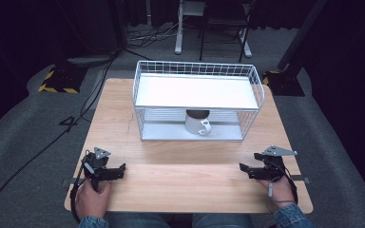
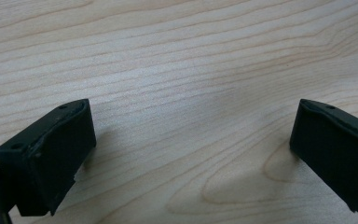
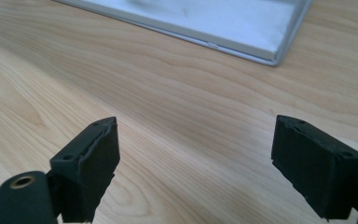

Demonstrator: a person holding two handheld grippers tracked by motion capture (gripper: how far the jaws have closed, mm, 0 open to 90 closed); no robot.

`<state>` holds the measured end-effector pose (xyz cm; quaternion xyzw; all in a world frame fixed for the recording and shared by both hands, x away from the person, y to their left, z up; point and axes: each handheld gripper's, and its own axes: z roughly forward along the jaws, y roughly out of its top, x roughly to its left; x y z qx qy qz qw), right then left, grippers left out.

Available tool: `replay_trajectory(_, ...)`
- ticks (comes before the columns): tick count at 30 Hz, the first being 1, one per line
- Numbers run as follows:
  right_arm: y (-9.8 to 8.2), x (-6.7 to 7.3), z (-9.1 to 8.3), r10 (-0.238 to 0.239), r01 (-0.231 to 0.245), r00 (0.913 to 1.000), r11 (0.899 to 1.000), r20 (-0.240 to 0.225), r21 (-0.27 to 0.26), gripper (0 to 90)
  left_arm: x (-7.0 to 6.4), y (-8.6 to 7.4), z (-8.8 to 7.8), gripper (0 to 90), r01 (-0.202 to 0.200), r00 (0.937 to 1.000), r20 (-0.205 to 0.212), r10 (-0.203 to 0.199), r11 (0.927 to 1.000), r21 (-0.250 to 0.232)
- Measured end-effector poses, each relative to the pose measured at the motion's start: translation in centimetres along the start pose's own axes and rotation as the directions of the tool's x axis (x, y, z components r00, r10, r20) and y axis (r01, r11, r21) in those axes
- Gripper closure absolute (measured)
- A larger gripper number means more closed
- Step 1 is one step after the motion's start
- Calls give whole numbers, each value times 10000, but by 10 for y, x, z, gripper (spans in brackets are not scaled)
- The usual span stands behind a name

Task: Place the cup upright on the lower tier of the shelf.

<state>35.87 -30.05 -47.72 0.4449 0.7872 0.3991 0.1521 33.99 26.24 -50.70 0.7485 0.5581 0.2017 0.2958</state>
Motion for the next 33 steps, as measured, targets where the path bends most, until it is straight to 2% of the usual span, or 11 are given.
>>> replay_trajectory(3,-8,-5,1,-87,88,9994,10000,324,-43,155,0,0,0,5,-1,10000,-4,1,10000,0)
replay_trajectory(9,-21,-8,3,-12,22,9983,9999,574,-170,155,0,0,0,5,1,10000,-4,-1,10000,-2)
replay_trajectory(12,-26,-7,5,-199,195,9969,9998,759,63,154,0,0,0,5,5,10000,-2,-5,10000,-1)
replay_trajectory(20,-28,-5,9,-147,122,9957,9996,915,271,148,0,0,0,5,2,10000,-5,-2,10000,-2)
replay_trajectory(25,-28,-1,11,-656,595,9905,9968,1210,532,129,0,0,0,6,13,10000,-18,-13,10000,0)
replay_trajectory(28,-28,-1,11,-611,543,9903,9969,1252,571,109,0,0,0,6,12,10000,-18,-12,10000,-1)
replay_trajectory(31,-27,-2,13,-407,307,9880,9972,1487,686,40,0,0,0,5,9,10000,-19,-9,10000,1)
replay_trajectory(33,-26,-2,14,-342,228,9869,9970,1577,736,28,0,0,0,5,13,10000,-16,-13,10000,-2)
